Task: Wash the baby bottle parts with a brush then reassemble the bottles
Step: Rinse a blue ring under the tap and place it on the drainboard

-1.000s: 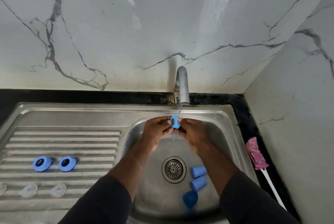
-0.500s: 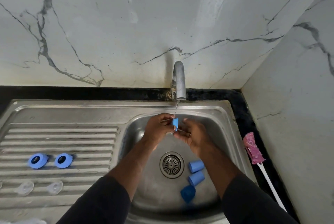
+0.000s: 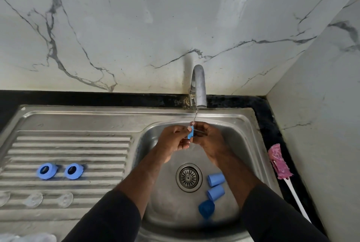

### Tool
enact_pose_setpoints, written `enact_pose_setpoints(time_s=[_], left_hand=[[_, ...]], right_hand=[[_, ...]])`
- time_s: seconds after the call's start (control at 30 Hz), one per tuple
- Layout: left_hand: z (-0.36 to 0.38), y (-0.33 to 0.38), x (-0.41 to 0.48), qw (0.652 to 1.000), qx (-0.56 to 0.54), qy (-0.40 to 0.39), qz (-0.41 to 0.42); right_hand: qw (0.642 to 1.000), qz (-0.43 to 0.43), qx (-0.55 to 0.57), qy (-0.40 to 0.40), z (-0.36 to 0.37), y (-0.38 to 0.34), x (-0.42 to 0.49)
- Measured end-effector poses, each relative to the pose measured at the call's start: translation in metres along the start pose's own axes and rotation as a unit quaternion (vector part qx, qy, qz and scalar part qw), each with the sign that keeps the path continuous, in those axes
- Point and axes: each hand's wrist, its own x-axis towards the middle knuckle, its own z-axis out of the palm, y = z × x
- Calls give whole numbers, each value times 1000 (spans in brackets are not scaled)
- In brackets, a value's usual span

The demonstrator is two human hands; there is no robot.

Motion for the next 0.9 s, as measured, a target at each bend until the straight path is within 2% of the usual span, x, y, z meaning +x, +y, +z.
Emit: enact_pose_setpoints(time_s=[0.1, 0.2, 0.37, 0.63, 0.77, 0.9], left_hand=[[-2, 3, 0, 1000, 7, -10, 20], [-5, 1, 4, 996, 46, -18, 74], [-6, 1, 8, 987, 107, -18, 116], [-11, -8, 15, 969, 193, 37, 148], [-8, -10, 13, 963, 208, 41, 168], [-6, -11, 13, 952, 250, 48, 170]], right_hand=[[999, 2, 49, -6, -3, -3, -1], [989, 53, 136, 7, -5, -9, -2], [992, 86, 89, -11, -2, -8, -1], [988, 73, 133, -10, 4, -7, 1], [984, 72, 162, 36, 6, -3, 1], [976, 102, 185, 45, 6, 5, 3]])
